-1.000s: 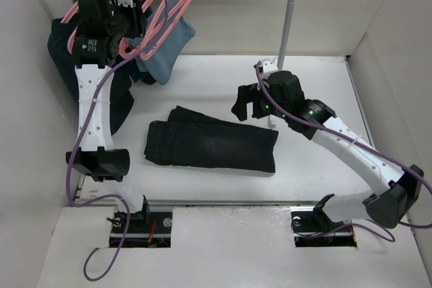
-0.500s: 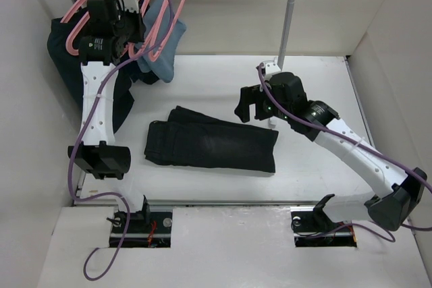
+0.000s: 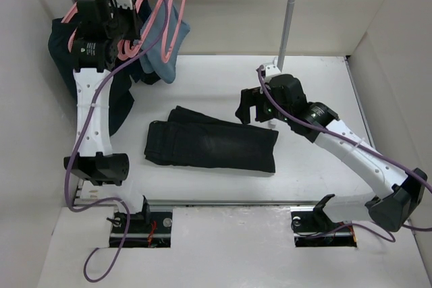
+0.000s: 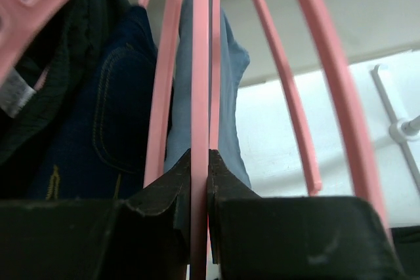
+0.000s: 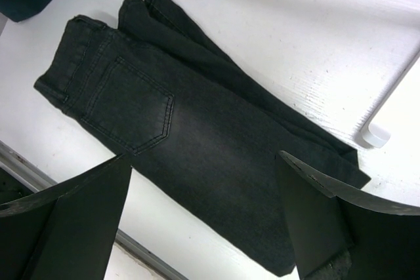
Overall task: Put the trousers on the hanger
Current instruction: Pick up the hanger from the clothesline.
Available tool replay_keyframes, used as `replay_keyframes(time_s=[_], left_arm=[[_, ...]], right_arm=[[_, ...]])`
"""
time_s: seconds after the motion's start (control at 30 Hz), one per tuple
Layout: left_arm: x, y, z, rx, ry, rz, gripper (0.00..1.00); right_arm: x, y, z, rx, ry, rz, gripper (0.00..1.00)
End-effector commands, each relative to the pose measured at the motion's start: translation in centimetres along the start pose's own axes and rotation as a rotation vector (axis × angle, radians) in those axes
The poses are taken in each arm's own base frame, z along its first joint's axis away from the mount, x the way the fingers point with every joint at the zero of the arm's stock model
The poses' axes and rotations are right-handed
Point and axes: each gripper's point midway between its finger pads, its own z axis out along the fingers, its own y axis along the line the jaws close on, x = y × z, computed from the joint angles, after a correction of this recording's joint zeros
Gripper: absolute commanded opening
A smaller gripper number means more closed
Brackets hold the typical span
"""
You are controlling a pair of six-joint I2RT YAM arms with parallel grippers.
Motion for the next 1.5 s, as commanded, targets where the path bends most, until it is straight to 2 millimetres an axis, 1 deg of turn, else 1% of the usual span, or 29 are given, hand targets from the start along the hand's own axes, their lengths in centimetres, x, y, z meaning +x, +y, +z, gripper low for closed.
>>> replay_keyframes(time_s=[0.0, 0.1, 0.13, 0.2, 0.23, 0.27, 0.3, 0.33, 0.43, 0.47, 0.5, 0.53, 0.6, 0.63, 0.67, 0.7, 0.8, 0.83, 0.87, 0.9, 0.93, 1.0, 1.03, 1.13, 1.2, 1.23, 1.4, 1.43, 1.47], left_arm=[[-8.1, -1.6, -6.1, 0.025, -0.248, 0.04, 0.0], [-7.9, -2.3, -7.2, 0.053, -0.237, 0.04, 0.0], [-6.7, -2.4, -7.2, 0.055, -0.196, 0.029, 0.0], [-5.6, -2.3, -8.4, 0.035, -0.169, 0.045, 0.0], [-3.1, -1.8, -7.6, 0.01, -0.105, 0.037, 0.0], [-2.7, -1.7, -9.1, -0.012, -0.102, 0.036, 0.0], [-1.7, -1.3, -9.3, -0.037, -0.082, 0.044, 0.0], [0.8, -0.5, -9.1, -0.081, -0.011, 0.039, 0.0], [2.2, 0.1, -11.0, -0.137, 0.013, 0.047, 0.0], [3.6, 0.1, -10.9, -0.144, 0.044, 0.042, 0.0], [3.6, 0.0, -11.8, -0.145, 0.033, 0.053, 0.0], [4.0, -0.1, -12.0, -0.144, 0.038, 0.052, 0.0], [5.8, -0.4, -11.6, -0.125, 0.085, 0.045, 0.0], [6.3, -0.8, -12.2, -0.108, 0.094, 0.042, 0.0], [6.9, -1.3, -12.3, -0.085, 0.104, 0.039, 0.0], [9.3, -2.4, -12.0, -0.02, 0.159, 0.024, 0.0], [12.1, -3.4, -13.1, 0.02, 0.187, 0.031, 0.0], [15.0, -3.5, -12.9, 0.028, 0.247, 0.026, 0.0], [15.7, -3.7, -13.5, 0.028, 0.249, 0.026, 0.0], [16.6, -3.6, -13.6, 0.019, 0.268, 0.023, 0.0], [18.4, -3.7, -13.3, 0.024, 0.311, 0.014, 0.0], [19.5, -3.6, -13.9, 0.014, 0.331, 0.011, 0.0], [20.8, -3.3, -13.6, -0.011, 0.36, 0.002, 0.0], [21.5, -3.2, -14.0, -0.043, 0.349, -0.039, 0.0], [22.8, -3.6, -14.5, -0.035, 0.362, -0.065, 0.0], [23.0, -4.0, -14.7, -0.023, 0.352, -0.076, 0.0], [20.8, -5.6, -16.7, 0.032, 0.217, -0.067, 0.0], [20.1, -5.8, -17.5, 0.03, 0.18, -0.071, 0.0], [19.9, -5.9, -17.8, 0.029, 0.165, -0.068, 0.0]], right_arm=[[-1.1, 0.8, -1.0, -0.019, -0.053, 0.005, 0.94], [-1.0, 0.8, -1.2, -0.02, -0.054, 0.014, 0.94], [-1.1, 1.2, -1.2, -0.032, -0.06, 0.009, 0.94], [-0.9, 1.2, -1.4, -0.033, -0.061, 0.02, 0.94], [-1.1, 1.5, -1.8, -0.035, -0.072, 0.025, 0.94], [-0.5, 1.7, -1.6, -0.038, -0.059, 0.02, 0.94], [-1.0, 1.9, -2.0, -0.047, -0.081, 0.031, 0.94], [-0.7, 2.1, -2.2, -0.055, -0.078, 0.027, 0.94], [-0.6, 2.6, -2.4, -0.07, -0.084, 0.031, 0.94], [-0.8, 3.1, -2.5, -0.083, -0.093, 0.028, 0.94], [-0.8, 3.1, -2.5, -0.083, -0.093, 0.028, 0.94], [-0.7, 3.4, -2.2, -0.091, -0.091, 0.024, 0.94], [-0.6, 3.8, -2.2, -0.099, -0.089, 0.019, 0.94], [-0.1, 4.1, -1.9, -0.105, -0.075, 0.013, 0.94], [-0.5, 4.3, -2.1, -0.109, -0.083, 0.023, 0.94], [-0.7, 4.7, -2.1, -0.116, -0.094, 0.019, 0.94], [0.2, 5.8, -1.5, -0.147, -0.08, 0.053, 0.94], [1.0, 6.1, -1.2, -0.167, -0.062, 0.069, 0.94], [0.8, 7.1, -1.1, -0.202, -0.077, 0.11, 0.94], [0.9, 7.4, -0.9, -0.22, -0.081, 0.138, 0.98], [1.0, 8.1, -0.8, -0.246, -0.083, 0.162, 1.0], [1.0, 9.4, -0.2, -0.292, -0.098, 0.246, 1.0], [0.9, 10.1, -0.1, -0.31, -0.101, 0.267, 1.0], [1.2, 11.5, 1.6, -0.298, -0.078, 0.346, 1.0], [0.4, 12.7, 2.1, -0.307, -0.079, 0.396, 1.0], [1.1, 12.9, 3.3, -0.294, -0.047, 0.46, 1.0], [1.2, 15.8, 5.4, -0.388, -0.001, 0.65, 1.0], [0.9, 17.0, 5.5, -0.432, -0.009, 0.669, 1.0], [1.4, 17.2, 6.7, -0.428, 0.004, 0.701, 1.0]])
